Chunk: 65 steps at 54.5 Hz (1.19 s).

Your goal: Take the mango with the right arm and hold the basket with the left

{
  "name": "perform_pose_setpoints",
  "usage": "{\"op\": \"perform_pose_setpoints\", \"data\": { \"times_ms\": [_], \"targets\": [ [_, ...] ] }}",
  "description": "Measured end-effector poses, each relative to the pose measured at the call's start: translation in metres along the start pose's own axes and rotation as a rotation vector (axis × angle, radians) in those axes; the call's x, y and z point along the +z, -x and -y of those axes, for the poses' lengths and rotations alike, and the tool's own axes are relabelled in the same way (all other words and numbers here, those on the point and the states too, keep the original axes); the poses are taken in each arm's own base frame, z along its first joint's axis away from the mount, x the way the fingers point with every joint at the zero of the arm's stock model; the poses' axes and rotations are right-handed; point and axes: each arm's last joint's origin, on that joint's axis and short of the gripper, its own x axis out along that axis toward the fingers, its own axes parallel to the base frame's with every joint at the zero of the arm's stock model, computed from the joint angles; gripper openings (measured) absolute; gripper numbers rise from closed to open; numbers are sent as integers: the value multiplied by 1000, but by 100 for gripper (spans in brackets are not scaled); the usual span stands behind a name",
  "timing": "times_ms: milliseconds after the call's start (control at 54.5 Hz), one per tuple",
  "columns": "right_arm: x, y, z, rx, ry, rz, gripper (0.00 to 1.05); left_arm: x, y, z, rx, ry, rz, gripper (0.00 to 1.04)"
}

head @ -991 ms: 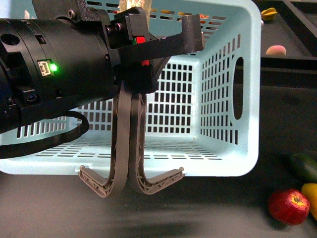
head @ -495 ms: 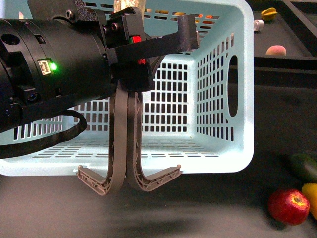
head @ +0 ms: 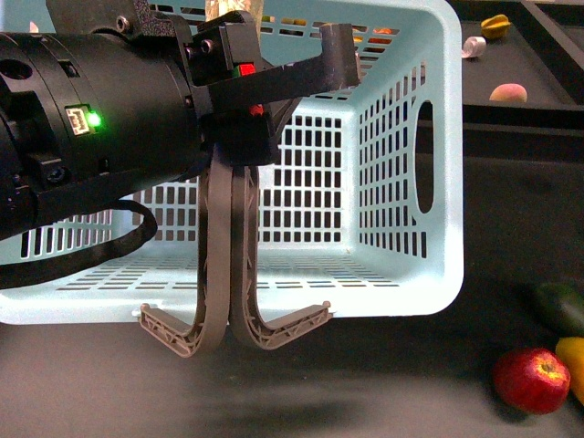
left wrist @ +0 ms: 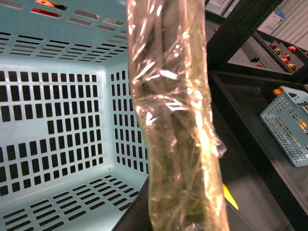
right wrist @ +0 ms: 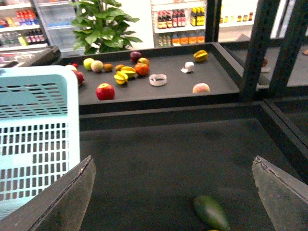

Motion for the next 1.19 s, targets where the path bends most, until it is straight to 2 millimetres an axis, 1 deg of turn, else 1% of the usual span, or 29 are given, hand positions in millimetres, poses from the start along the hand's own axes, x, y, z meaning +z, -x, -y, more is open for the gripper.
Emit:
{"op": "perform_pose_setpoints", "data": {
  "times_ms": [73, 165, 275, 312, 367, 404, 459, 514, 624, 789, 1138, 1193],
  "targets": [
    [-1, -10, 9, -12, -17, -31, 97, 0, 0, 0, -1, 0, 0, 6],
    [-9, -33, 27, -56, 2, -98, 97, 0, 0, 0, -2, 0, 0, 6],
    [-19, -54, 42, -93, 36, -156, 97, 0, 0, 0, -1, 0, 0, 6],
    [-25, -64, 49, -115, 54, -182, 97, 0, 0, 0, -2, 0, 0, 6],
    [-33, -74, 56, -127, 72, -207, 97, 0, 0, 0, -1, 0, 0, 6],
    [-43, -84, 63, -137, 73, -239, 97, 0, 0, 0, -1, 0, 1, 6],
    [-54, -94, 68, -144, 74, -282, 97, 0, 0, 0, 0, 0, 1, 6],
    [-71, -103, 75, -151, 69, -349, 97, 0, 0, 0, 1, 0, 1, 6],
    [-103, -115, 84, -161, 59, -469, 97, 0, 0, 0, 1, 0, 1, 6],
    [-141, -128, 90, -157, 67, -576, 97, 0, 0, 0, 1, 0, 1, 6],
    [-201, -152, 94, -146, 79, -707, 97, 0, 0, 0, -1, 0, 0, 6],
    [-206, -155, 94, -145, 83, -716, 97, 0, 0, 0, -1, 0, 0, 6]
  ]
}}
